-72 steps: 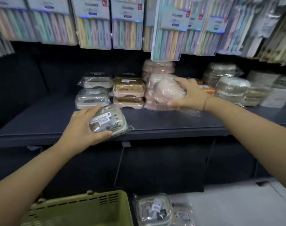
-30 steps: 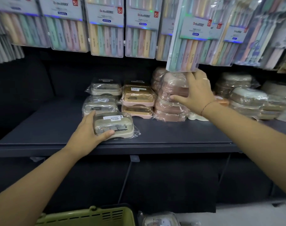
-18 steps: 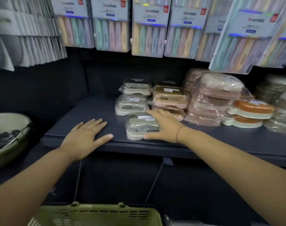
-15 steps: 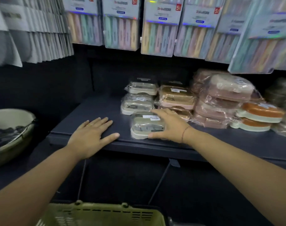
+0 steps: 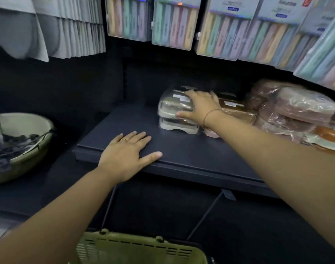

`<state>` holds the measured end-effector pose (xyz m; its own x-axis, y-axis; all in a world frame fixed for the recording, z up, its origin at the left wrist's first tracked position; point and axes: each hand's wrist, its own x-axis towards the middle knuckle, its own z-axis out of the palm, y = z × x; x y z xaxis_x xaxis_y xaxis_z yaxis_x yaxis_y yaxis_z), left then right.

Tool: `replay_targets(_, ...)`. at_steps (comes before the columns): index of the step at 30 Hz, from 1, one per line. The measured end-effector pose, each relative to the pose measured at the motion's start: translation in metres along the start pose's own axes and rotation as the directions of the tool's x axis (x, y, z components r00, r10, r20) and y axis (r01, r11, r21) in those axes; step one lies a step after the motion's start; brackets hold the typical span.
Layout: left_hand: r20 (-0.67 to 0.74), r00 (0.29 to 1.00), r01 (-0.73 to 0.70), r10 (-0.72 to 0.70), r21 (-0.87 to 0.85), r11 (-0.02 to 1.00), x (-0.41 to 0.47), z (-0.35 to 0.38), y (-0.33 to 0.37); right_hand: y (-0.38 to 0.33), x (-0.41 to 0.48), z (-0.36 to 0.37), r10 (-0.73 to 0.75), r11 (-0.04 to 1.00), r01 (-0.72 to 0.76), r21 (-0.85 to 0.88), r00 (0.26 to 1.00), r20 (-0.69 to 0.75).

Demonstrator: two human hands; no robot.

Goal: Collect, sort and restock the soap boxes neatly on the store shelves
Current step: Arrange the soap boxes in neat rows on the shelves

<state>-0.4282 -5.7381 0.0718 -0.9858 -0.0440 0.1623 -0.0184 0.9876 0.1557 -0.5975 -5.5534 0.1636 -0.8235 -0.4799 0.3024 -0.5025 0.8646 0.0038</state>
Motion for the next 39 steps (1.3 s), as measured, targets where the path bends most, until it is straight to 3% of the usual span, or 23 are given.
replay_targets(3, -0.001, 1.0, 0.002, -0.002, -0.002, 1.0, 0.001, 0.0, 0.001, 0.004, 0.007, 0.002, 0.051, 0.994, -0.053, -0.091, 0.999, -0.019)
replay_targets(7, 0.003, 1.0, 0.005, -0.005, 0.02, 1.0, -0.001, 0.0, 0.003, 0.004, -0.004, 0.007, 0.046, 0.998, -0.047, -0.048, 0.999, -0.026)
replay_targets(13, 0.007, 1.0, 0.008, -0.008, 0.002, 1.0, -0.004, -0.001, 0.007, 0.021, -0.113, -0.004, -0.039, 0.932, 0.105, 0.346, 0.98, -0.194)
replay_targets(16, -0.244, 0.97, -0.028, 0.014, -0.052, 0.998, -0.014, 0.008, 0.018, 0.05, -0.219, 0.0, -0.004, 0.861, 0.154, 0.484, 0.955, -0.296)
replay_targets(18, -0.451, 0.886, -0.164, 0.109, -0.085, 0.983, -0.038, 0.026, 0.05, 0.074, -0.294, 0.018, 0.097, 0.83, 0.077, 0.553, 0.955, -0.279)
replay_targets(20, -0.48, 0.849, -0.33, 0.222, -0.155, 0.931, -0.077, 0.059, 0.107, 0.099, -0.359, 0.05, 0.222, 0.795, -0.07, 0.602, 0.958, -0.182)
replay_targets(22, -0.269, 0.877, -0.461, 0.397, -0.244, 0.853, -0.112, 0.1, 0.165, 0.125, -0.409, 0.09, 0.335, 0.798, -0.263, 0.543, 0.941, -0.037)
replay_targets(24, 0.001, 0.857, -0.487, 0.515, -0.322, 0.812, -0.133, 0.136, 0.21, 0.154, -0.445, 0.127, 0.43, 0.796, -0.449, 0.406, 0.891, 0.143)
replay_targets(28, 0.361, 0.808, -0.331, 0.465, -0.375, 0.866, -0.128, 0.185, 0.248, 0.193, -0.488, 0.178, 0.478, 0.715, -0.672, 0.192, 0.671, 0.567)
replay_targets(30, 0.433, 0.804, -0.284, 0.407, -0.321, 0.903, -0.123, 0.2, 0.253, 0.203, -0.498, 0.2, 0.42, 0.725, -0.676, 0.13, 0.585, 0.694)
replay_targets(32, 0.498, 0.781, -0.307, 0.377, -0.219, 0.926, -0.121, 0.21, 0.256, 0.207, -0.5, 0.221, 0.389, 0.749, -0.657, 0.092, 0.547, 0.741)
replay_targets(39, 0.628, 0.692, -0.406, 0.355, -0.068, 0.911, -0.114, 0.226, 0.26, 0.209, -0.5, 0.288, 0.323, 0.847, -0.531, 0.021, 0.546, 0.773)
